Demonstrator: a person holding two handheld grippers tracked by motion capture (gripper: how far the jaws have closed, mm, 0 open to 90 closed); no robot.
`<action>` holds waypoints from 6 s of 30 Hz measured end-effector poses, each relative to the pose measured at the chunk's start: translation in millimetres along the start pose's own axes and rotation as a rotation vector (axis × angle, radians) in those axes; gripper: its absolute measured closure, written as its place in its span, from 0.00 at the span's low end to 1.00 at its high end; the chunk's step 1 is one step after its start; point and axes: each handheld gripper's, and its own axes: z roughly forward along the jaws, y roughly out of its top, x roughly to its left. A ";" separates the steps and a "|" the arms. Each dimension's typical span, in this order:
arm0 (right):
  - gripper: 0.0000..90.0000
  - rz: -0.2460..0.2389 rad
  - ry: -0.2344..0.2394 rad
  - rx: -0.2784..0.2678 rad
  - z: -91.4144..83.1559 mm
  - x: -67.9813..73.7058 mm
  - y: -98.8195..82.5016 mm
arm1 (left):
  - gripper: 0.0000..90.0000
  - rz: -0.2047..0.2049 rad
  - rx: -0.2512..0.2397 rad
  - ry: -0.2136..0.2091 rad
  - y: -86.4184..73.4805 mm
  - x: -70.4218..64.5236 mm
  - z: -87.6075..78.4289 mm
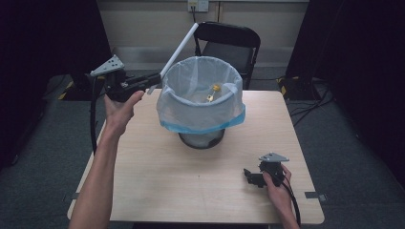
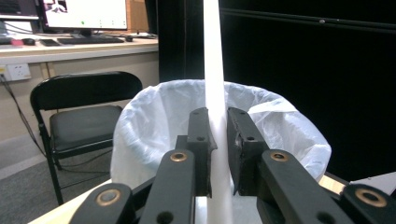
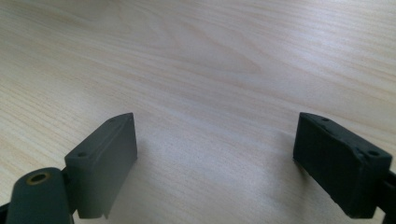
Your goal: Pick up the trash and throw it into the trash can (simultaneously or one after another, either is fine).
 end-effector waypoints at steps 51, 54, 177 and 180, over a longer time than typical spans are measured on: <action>0.14 0.000 0.000 0.000 0.0 0.0 0.0 | 0.51 0.004 0.138 -0.098 27.9 -18.6 80.9; 0.14 0.000 0.000 0.000 0.0 0.0 0.0 | 0.45 0.025 0.145 -0.059 29.2 -18.9 79.2; 0.14 0.000 0.000 0.000 0.0 0.0 0.0 | 0.26 -0.065 0.543 0.162 -205.4 8.4 -65.8; 0.14 0.000 0.000 0.000 0.0 0.0 0.0 | 0.26 -0.082 0.578 0.163 -215.7 8.3 -64.3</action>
